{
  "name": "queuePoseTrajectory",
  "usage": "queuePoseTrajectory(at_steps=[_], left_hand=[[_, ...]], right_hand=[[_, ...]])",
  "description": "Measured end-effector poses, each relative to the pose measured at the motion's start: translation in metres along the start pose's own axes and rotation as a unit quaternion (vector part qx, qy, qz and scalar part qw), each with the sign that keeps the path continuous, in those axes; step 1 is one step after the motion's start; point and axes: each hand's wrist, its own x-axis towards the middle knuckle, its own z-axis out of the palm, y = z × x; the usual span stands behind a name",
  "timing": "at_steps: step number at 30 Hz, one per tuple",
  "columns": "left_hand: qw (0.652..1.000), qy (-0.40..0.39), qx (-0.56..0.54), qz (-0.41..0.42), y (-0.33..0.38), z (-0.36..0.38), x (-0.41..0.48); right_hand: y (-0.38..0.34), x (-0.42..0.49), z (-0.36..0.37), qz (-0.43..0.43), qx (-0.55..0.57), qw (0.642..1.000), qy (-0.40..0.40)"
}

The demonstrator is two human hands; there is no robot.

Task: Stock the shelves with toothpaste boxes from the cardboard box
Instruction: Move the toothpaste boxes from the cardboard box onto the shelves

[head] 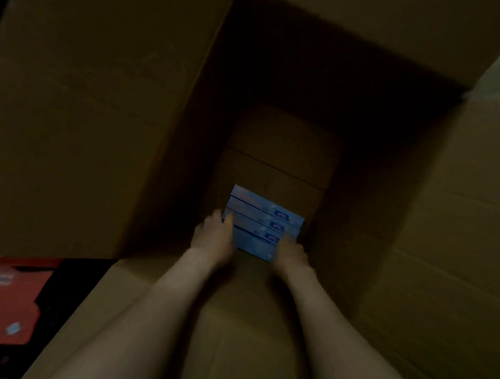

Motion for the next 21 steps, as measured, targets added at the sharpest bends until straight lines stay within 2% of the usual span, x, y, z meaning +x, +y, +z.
queuePoseTrajectory(at_steps=[3,6,12,16,19,21], left_hand=[[0.993,-0.081,0.079,-0.019,-0.002,0.011,0.031],[0.984,-0.121,0.13,-0.004,-0.003,0.01,0.051],[0.973,-0.156,0.169,0.018,-0.004,0.008,0.051],[0.97,-0.166,0.176,0.031,-0.004,0.01,0.044],[0.969,-0.169,0.18,0.034,-0.002,0.012,0.04],[0.967,-0.161,0.193,0.041,0.0,0.013,0.038]], right_hand=[[-0.001,0.046,0.023,0.035,-0.025,0.998,-0.056],[0.0,0.072,0.037,0.057,-0.076,0.994,-0.05],[0.003,0.073,0.035,0.079,-0.091,0.989,-0.091],[0.002,0.068,0.031,0.08,-0.144,0.982,-0.091],[0.004,0.062,0.041,0.101,-0.077,0.985,-0.114],[0.006,0.054,0.054,0.082,-0.081,0.991,-0.07]])
